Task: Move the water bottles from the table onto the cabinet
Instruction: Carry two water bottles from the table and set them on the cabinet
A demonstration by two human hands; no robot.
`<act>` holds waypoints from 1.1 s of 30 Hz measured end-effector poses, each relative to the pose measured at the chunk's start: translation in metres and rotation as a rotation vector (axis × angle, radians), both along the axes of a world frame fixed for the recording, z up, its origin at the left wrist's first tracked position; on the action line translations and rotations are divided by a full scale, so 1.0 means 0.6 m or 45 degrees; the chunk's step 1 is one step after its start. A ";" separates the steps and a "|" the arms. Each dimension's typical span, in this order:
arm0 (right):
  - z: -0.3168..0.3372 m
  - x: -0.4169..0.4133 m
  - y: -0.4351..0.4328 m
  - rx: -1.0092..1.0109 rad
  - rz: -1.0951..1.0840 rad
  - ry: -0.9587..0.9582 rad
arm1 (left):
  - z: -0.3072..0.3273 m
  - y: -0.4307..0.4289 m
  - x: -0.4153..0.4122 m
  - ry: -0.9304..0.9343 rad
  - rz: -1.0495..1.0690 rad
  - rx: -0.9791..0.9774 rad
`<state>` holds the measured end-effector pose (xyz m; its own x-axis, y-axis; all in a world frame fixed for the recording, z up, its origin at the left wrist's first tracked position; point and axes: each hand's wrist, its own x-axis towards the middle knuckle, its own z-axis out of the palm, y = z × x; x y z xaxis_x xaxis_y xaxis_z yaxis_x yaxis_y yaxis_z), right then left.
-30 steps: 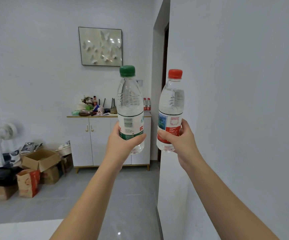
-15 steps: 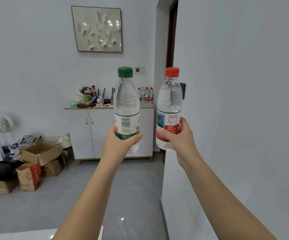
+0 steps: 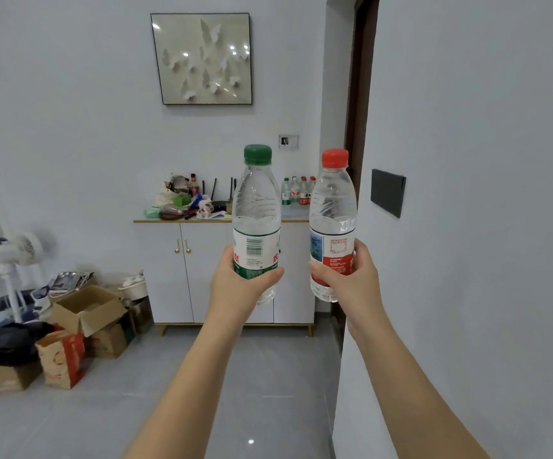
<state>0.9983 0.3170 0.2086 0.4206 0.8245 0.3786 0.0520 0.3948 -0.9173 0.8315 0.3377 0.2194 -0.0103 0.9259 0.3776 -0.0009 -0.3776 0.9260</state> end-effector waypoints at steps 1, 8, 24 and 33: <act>0.001 0.006 0.020 0.005 0.003 0.001 | 0.000 0.017 0.007 -0.011 0.015 0.001; -0.002 0.033 0.146 -0.012 -0.004 0.035 | -0.012 0.137 0.032 -0.012 0.061 -0.036; 0.004 0.058 0.543 0.026 -0.117 0.063 | -0.006 0.581 0.086 -0.119 -0.048 -0.028; -0.007 0.096 0.733 0.010 -0.232 0.073 | -0.025 0.790 0.135 -0.115 -0.129 -0.068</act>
